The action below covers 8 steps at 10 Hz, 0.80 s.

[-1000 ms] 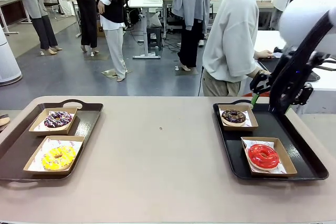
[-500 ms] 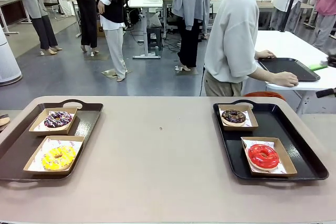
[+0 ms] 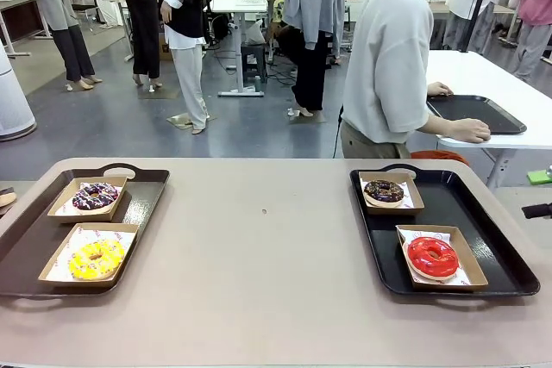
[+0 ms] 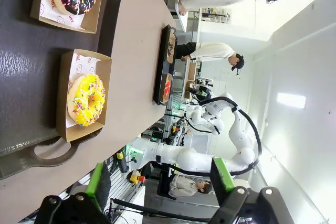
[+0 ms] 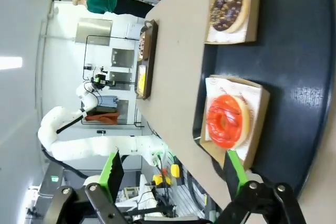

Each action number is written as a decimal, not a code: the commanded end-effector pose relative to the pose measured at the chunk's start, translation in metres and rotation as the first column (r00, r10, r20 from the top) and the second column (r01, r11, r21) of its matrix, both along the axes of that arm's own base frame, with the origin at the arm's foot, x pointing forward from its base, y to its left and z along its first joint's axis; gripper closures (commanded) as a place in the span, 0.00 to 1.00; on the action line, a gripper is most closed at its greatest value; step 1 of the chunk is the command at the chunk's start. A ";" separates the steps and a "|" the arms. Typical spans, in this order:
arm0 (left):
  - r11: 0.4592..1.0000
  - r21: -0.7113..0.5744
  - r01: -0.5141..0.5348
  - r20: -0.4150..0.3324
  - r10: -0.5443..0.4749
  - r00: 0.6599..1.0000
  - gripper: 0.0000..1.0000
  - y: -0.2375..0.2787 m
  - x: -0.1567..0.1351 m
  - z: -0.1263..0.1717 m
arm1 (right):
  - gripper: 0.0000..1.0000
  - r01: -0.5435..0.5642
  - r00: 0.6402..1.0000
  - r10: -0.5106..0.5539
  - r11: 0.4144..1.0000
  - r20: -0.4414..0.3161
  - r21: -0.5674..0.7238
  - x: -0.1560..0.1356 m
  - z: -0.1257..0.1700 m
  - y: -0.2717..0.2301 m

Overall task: Individually package the donuts and arrange them on the tray.
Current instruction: Place the picked Paper togo box on the Handle tray.

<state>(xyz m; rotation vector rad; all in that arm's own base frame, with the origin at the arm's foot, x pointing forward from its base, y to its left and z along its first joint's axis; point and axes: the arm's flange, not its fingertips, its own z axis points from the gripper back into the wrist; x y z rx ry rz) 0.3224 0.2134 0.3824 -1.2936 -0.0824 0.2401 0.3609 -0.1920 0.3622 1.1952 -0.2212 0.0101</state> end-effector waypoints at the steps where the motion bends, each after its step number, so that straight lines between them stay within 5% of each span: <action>1: 1.000 -0.008 0.001 0.007 -0.001 1.000 0.00 0.001 -0.003 0.001 | 0.00 0.004 1.000 -0.004 1.000 0.017 0.022 0.014 0.000 -0.010; 8: 1.000 -0.008 0.001 0.007 -0.001 1.000 0.00 0.001 -0.003 0.001 | 0.00 0.039 0.999 -0.040 0.999 0.023 0.030 0.017 -0.002 -0.008</action>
